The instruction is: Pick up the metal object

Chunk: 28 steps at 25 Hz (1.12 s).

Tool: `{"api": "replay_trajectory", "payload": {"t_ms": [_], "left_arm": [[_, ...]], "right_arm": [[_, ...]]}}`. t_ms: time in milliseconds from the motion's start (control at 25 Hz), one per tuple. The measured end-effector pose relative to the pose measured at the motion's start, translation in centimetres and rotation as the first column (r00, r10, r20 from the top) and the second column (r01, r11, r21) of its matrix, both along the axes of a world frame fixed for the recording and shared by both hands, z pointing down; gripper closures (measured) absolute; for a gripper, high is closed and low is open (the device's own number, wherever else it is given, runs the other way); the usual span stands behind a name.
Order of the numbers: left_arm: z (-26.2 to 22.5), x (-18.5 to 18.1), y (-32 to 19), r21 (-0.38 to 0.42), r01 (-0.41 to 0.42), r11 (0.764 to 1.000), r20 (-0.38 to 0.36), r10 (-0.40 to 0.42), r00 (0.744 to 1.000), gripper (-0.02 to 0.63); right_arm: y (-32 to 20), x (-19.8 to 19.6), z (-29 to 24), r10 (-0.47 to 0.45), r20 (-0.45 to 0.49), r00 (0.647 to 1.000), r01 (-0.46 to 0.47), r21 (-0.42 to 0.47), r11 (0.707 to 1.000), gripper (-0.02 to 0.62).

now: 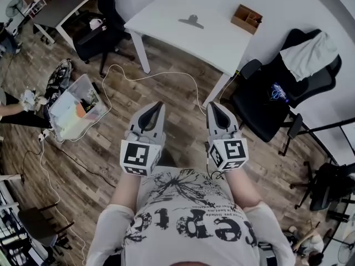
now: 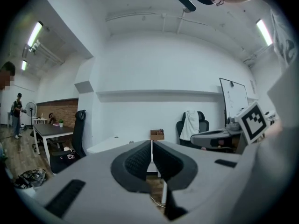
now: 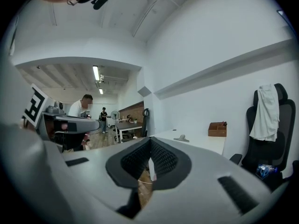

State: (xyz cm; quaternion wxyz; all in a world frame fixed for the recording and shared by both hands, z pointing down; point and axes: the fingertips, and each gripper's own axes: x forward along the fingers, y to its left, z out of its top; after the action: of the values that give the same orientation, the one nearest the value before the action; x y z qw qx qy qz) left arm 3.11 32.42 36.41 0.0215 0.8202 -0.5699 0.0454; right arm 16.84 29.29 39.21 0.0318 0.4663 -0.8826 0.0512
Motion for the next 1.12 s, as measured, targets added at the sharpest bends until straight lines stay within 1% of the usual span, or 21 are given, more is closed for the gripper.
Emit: {"api": "replay_trajectory", "payload": {"t_ms": [120, 240, 360, 520, 680, 880, 1000, 1120], "left_arm": [[-0.7, -3.5, -5.2, 0.007, -0.024, 1.000, -0.009, 0.025, 1.000, 0.595], [-1.2, -7.1, -10.6, 0.009, -0.061, 0.998, 0.000, 0.061, 0.998, 0.595], [-2.0, -11.0, -15.8, 0.022, -0.078, 0.997, 0.005, 0.078, 0.997, 0.595], [-2.8, -14.7, -21.6, 0.019, -0.107, 0.994, 0.018, 0.107, 0.994, 0.595], [-2.1, -16.7, -25.4, -0.010, -0.124, 0.992, 0.012, 0.124, 0.992, 0.595], [-0.1, -18.0, -30.0, -0.041, -0.123, 0.992, 0.003, 0.123, 0.992, 0.595], [1.1, -18.1, -33.2, -0.058, -0.124, 0.991, 0.000, 0.124, 0.992, 0.595], [1.9, -17.5, -37.3, -0.063, -0.130, 0.990, 0.012, 0.131, 0.991, 0.595]], "right_arm": [[-4.9, -3.4, -0.4, 0.023, -0.008, 1.000, -0.023, -0.001, 1.000, 0.604], [-10.0, -6.8, -1.0, 0.064, -0.004, 0.998, -0.064, 0.003, 0.998, 0.604], [-15.0, -10.0, -1.5, 0.102, -0.002, 0.995, -0.102, 0.004, 0.995, 0.604], [-20.6, -13.1, -2.0, 0.149, -0.006, 0.989, -0.149, -0.005, 0.989, 0.604], [-24.4, -15.0, -1.1, 0.162, -0.024, 0.987, -0.163, -0.042, 0.986, 0.604], [-29.2, -16.0, 0.6, 0.171, -0.034, 0.985, -0.173, -0.071, 0.982, 0.604], [-32.4, -15.9, 1.9, 0.173, -0.037, 0.984, -0.176, -0.090, 0.980, 0.604], [-36.5, -15.5, 3.0, 0.170, -0.047, 0.984, -0.174, -0.105, 0.979, 0.603]]}}
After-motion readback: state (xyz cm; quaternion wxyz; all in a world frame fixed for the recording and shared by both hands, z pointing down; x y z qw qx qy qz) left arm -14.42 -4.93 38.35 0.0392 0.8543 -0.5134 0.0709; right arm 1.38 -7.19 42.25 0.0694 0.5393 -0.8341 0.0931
